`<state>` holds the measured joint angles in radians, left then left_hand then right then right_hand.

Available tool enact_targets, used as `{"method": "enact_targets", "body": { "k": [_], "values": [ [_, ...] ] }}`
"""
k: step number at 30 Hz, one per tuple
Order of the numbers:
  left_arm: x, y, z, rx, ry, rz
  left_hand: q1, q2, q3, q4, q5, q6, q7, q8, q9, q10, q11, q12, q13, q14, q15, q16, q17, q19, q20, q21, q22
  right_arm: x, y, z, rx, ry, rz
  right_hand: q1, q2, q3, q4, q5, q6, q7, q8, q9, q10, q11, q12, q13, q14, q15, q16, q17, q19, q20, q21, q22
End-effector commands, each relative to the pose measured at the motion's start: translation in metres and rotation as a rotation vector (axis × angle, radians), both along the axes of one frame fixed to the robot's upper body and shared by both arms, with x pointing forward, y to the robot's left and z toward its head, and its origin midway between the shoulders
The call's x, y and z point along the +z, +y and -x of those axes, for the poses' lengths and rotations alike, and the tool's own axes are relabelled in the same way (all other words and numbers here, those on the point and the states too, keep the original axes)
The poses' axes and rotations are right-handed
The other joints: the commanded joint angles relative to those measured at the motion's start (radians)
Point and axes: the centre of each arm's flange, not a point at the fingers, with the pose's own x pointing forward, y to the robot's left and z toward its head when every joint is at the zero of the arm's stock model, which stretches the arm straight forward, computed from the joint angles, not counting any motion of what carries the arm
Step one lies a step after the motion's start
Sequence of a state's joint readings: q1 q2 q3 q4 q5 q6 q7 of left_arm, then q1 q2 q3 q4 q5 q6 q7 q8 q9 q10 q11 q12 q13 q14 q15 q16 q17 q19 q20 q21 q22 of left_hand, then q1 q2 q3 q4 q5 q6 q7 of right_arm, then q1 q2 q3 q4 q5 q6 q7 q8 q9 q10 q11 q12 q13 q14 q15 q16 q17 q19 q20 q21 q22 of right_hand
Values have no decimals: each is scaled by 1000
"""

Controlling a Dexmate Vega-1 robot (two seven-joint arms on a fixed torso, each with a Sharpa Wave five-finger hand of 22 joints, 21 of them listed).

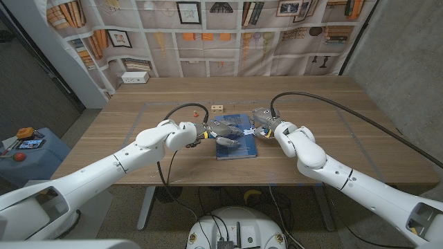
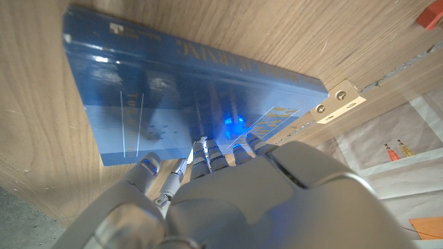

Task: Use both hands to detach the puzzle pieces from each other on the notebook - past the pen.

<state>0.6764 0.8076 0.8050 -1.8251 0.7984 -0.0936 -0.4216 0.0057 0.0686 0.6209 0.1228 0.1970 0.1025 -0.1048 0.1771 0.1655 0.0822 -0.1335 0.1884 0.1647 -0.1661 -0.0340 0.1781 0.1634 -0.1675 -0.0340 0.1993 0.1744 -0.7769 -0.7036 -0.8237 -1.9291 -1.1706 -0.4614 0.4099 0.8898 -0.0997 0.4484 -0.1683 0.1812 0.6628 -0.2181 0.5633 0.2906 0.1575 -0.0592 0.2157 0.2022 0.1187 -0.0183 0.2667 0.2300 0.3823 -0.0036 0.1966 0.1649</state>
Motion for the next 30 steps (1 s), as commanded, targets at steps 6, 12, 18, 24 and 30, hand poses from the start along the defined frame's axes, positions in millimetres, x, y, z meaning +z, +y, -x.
{"method": "enact_targets", "body": {
  "k": [6,12,18,24,30],
  "values": [
    [-1,0,0,5,6,1,11,84,9,2,-1,13,1,4,4,11,0,3,5,-22,-102,-2,2,-137,-76,3,2,-2,-1,0,12,-18,-3,17,15,-3,-2,3,34,0,19,5,24,-11,10,3,12,-10,13,6,13,-5,4,4],
    [-2,0,1,6,6,1,11,84,11,2,-1,14,1,3,4,11,-2,3,5,-21,-103,-2,2,-135,-76,3,2,-3,-1,-1,14,-23,-3,23,17,-3,-2,3,45,-1,25,6,26,-12,9,3,14,-14,13,6,16,-8,4,4],
    [-2,1,1,6,6,4,11,83,12,1,-1,14,1,3,4,12,-2,3,5,-19,-103,-2,2,-134,-76,3,2,-4,-1,0,20,-30,-5,32,21,-3,-2,3,61,-1,34,8,33,-21,10,3,19,-17,15,6,20,-12,4,4],
    [-3,1,1,5,6,5,11,83,13,0,-1,14,1,2,4,13,-1,3,5,-19,-103,-3,2,-132,-77,3,2,-4,-1,0,25,-39,-3,39,24,-4,-2,3,78,-1,43,10,37,-24,9,3,21,-20,15,7,22,-14,3,4],
    [-3,1,1,6,7,3,10,83,15,0,-1,12,1,2,4,12,-3,2,5,-19,-103,-3,2,-131,-76,3,2,-4,-1,0,28,-37,-2,45,26,-6,-1,3,92,-2,51,12,42,-29,8,3,25,-24,17,7,25,-16,2,4]
  ]
}}
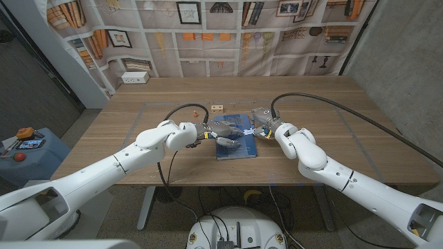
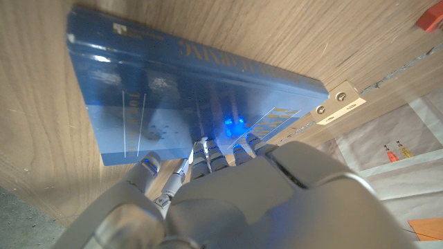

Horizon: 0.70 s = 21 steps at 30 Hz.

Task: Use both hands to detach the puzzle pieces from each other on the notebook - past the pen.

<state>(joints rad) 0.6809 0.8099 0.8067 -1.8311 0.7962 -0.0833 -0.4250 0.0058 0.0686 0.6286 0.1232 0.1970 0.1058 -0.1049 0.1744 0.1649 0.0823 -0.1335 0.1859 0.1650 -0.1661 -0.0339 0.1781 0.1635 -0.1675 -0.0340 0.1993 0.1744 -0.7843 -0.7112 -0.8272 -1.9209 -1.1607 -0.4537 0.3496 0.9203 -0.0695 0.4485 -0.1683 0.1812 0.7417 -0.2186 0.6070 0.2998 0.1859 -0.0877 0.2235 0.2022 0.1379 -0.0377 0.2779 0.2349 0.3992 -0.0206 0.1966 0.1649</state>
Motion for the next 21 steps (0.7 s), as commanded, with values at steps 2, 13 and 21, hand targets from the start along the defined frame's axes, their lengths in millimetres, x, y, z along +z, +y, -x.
{"method": "enact_targets", "body": {
  "k": [2,13,21],
  "values": [
    [-1,1,0,0,1,0,10,83,7,-1,-1,9,0,4,5,11,-3,4,5,-18,-104,-3,2,-131,-76,3,2,-1,0,0,8,-6,2,16,-3,-6,-1,3,16,-2,9,3,16,1,1,3,6,-5,6,2,9,0,2,4],
    [0,1,-2,0,4,-6,10,82,9,-2,-2,9,0,4,5,12,-2,4,5,-17,-104,-3,2,-130,-76,3,2,1,1,-1,3,6,3,29,-3,-12,-1,1,-12,-2,1,4,6,5,-8,3,2,-2,4,4,10,-1,0,4],
    [0,1,-3,1,5,-7,10,82,11,-2,-2,9,0,4,5,14,-3,4,5,-17,-103,-4,2,-129,-76,3,2,3,1,1,-4,6,6,36,-8,-20,0,1,-62,-1,-19,0,-8,14,-16,4,-8,9,0,5,5,5,-4,4]
  ]
}}
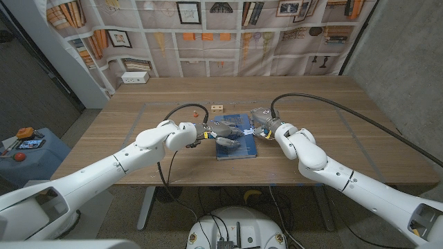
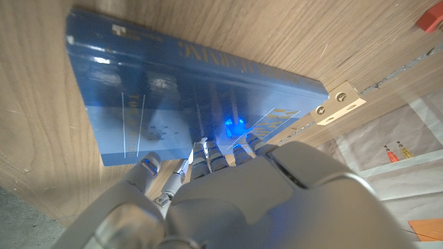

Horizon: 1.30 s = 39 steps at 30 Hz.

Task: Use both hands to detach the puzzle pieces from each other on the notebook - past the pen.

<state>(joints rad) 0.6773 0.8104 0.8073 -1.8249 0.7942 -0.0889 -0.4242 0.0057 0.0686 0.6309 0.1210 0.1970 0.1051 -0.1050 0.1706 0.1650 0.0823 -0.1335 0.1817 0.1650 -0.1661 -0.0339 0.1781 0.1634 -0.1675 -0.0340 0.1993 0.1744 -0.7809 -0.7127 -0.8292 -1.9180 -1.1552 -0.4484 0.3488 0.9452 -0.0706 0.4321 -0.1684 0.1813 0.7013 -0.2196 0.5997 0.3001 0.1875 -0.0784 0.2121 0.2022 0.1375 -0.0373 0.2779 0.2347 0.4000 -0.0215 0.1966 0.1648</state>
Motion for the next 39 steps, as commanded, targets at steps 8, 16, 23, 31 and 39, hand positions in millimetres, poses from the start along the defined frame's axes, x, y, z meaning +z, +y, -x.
{"method": "enact_targets", "body": {
  "k": [8,16,23,31,39],
  "values": [
    [-1,0,-2,6,8,-6,10,83,10,0,-2,10,-1,7,4,13,-3,8,5,-16,-103,-4,2,-128,-76,3,2,6,0,4,-8,1,1,10,-11,-14,5,1,-75,0,-35,-8,-26,14,-11,4,-15,19,-4,8,0,15,-6,5],
    [0,1,-3,8,9,-5,10,83,12,-1,-2,10,-1,7,4,14,-4,8,5,-16,-103,-4,2,-127,-75,2,2,9,0,4,-34,25,11,8,-14,-27,9,3,-147,0,-71,-25,-60,29,-20,5,-39,41,-15,10,-15,31,-9,5],
    [1,0,-4,7,9,-6,11,83,13,-2,-2,11,1,8,4,14,-3,7,5,-15,-103,-4,2,-126,-75,2,2,9,-1,3,-58,35,11,-3,-29,-41,11,4,-193,1,-92,-34,-73,31,-20,6,-48,54,-20,10,-23,41,-10,5],
    [1,-1,-5,8,9,-8,11,84,16,-2,-2,12,1,8,4,16,-4,8,5,-14,-103,-4,2,-125,-74,2,2,8,-2,2,-71,59,26,-19,-41,-56,15,9,-254,0,-122,-45,-102,34,-25,6,-60,71,-28,12,-39,54,-11,6],
    [0,-1,-4,10,11,-9,11,84,17,-3,-2,12,1,8,4,16,-4,7,5,-14,-104,-4,2,-124,-74,2,2,4,-2,-1,-76,68,33,-25,-42,-60,16,10,-275,0,-133,-49,-123,41,-27,6,-71,74,-32,13,-45,55,-11,6]
  ]
}}
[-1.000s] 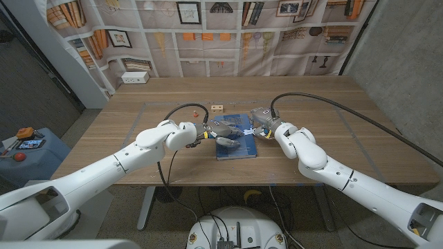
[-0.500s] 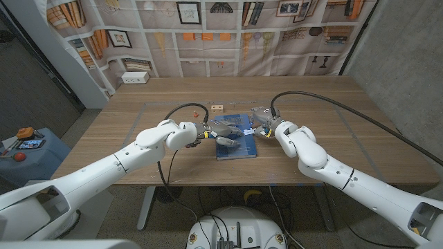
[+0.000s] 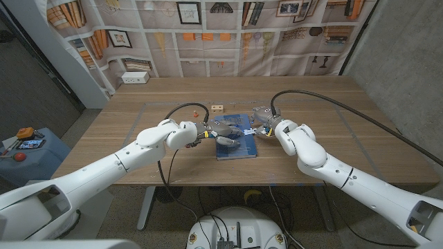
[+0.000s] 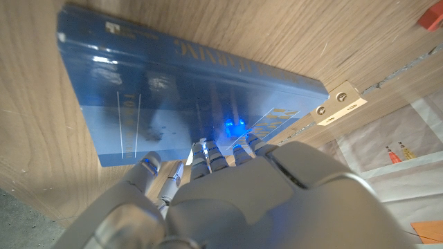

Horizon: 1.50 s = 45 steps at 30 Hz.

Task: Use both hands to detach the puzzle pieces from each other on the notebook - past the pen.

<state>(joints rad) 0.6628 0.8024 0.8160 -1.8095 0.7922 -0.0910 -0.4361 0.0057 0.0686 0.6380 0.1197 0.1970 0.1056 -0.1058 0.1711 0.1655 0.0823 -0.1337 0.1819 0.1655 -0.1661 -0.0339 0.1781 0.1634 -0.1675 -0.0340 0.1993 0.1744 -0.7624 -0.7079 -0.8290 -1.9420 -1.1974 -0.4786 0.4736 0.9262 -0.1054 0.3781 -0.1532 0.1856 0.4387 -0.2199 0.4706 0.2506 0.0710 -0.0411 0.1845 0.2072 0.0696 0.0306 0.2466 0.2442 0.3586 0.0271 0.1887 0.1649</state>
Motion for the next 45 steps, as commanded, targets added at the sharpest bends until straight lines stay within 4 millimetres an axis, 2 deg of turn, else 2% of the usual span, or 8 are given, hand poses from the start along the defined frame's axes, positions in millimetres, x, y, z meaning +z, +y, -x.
{"method": "enact_targets", "body": {
  "k": [1,17,25,26,28,45],
  "values": [
    [0,-1,0,5,1,-2,11,84,10,-2,-2,12,2,7,4,16,-4,7,4,-14,-103,-4,2,-124,-74,2,2,-5,0,-3,-15,24,14,-6,-7,-7,1,6,-16,1,-6,0,-6,4,1,1,-3,6,-1,3,-5,6,-3,6],
    [0,-2,1,3,-1,-6,11,83,13,-3,-3,12,1,7,4,17,-4,7,4,-12,-103,-4,2,-124,-73,1,2,-10,1,-8,-14,16,11,-5,4,-5,2,8,-14,1,-8,-4,3,2,9,2,5,2,1,4,-3,4,-1,6],
    [0,-2,0,1,1,-7,11,83,15,-4,-3,13,2,7,4,18,-4,8,4,-11,-103,-4,2,-123,-73,1,2,-10,1,-8,-8,-2,-6,7,17,-1,-1,7,35,3,10,-6,2,1,11,1,18,-10,5,3,9,-1,4,5],
    [0,-2,0,2,0,-8,11,83,15,-4,-3,13,2,7,4,19,-4,8,4,-11,-103,-4,2,-123,-73,1,2,-10,1,-8,-9,-5,-9,9,19,-1,-3,6,53,3,17,-7,25,-2,21,1,18,-10,5,2,10,-2,4,5],
    [0,-2,0,2,1,-8,11,83,15,-4,-3,13,2,7,4,19,-3,8,4,-11,-102,-4,2,-123,-73,1,2,-11,1,-8,-7,-6,-11,12,21,-1,-3,5,69,3,23,-8,32,-1,23,1,21,-14,5,2,13,-3,5,5],
    [0,-2,1,13,0,-4,11,83,18,-5,-3,12,2,7,4,20,-3,7,4,-11,-102,-4,2,-122,-73,1,2,-14,1,-8,3,-22,-29,31,31,0,-8,2,164,0,61,-7,60,-16,29,0,44,-30,12,0,27,-13,8,5]
  ]
}}
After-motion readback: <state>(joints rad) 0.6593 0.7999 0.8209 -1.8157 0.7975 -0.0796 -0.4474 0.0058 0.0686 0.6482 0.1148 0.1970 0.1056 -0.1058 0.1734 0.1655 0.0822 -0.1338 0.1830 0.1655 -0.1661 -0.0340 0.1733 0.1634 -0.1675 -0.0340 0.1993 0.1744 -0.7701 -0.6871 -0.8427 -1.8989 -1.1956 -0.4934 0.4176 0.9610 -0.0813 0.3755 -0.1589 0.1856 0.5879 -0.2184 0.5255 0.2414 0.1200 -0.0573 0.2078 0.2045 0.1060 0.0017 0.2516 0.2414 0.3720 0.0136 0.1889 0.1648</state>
